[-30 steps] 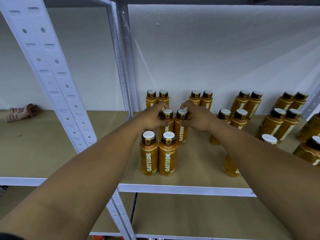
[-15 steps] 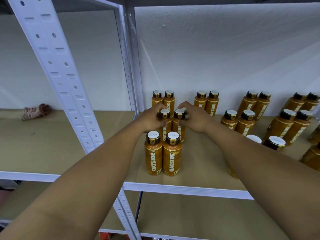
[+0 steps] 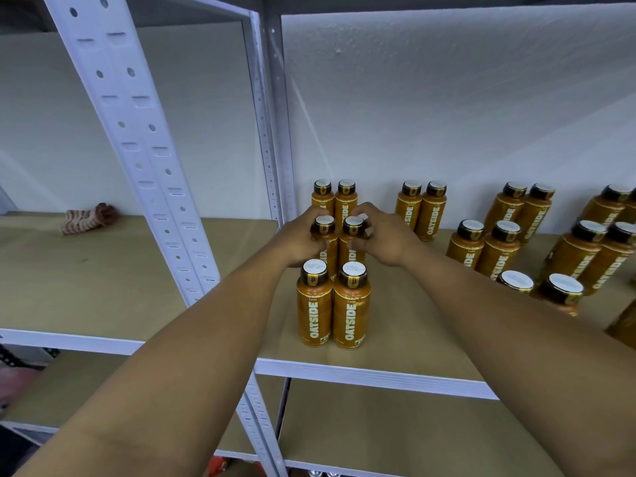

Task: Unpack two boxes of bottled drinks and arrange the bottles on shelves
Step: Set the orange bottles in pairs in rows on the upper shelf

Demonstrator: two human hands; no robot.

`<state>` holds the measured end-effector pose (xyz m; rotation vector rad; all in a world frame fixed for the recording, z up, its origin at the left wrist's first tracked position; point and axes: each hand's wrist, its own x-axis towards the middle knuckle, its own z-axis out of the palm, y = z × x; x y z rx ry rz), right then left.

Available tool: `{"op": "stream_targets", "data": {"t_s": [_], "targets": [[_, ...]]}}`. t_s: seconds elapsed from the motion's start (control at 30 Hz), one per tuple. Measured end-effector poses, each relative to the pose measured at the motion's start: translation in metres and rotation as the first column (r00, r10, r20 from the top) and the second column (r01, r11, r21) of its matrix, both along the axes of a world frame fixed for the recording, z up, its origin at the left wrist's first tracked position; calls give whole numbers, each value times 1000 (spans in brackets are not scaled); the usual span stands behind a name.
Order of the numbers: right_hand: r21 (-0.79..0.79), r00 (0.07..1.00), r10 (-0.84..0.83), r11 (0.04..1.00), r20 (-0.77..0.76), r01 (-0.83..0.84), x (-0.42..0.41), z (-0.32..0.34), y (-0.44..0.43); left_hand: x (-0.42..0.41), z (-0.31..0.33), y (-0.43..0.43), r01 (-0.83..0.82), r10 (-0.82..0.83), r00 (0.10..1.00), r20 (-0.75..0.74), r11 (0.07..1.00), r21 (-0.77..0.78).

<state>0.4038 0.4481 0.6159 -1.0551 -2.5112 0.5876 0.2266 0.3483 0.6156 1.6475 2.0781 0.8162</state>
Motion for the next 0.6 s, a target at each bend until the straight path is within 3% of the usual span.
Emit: {"op": "stream_targets", "data": {"t_s": [0.6], "targets": [[8, 1000, -14, 1000, -18, 14, -8, -2, -1, -6, -9, 7, -60, 60, 998, -10, 998, 21]]}}
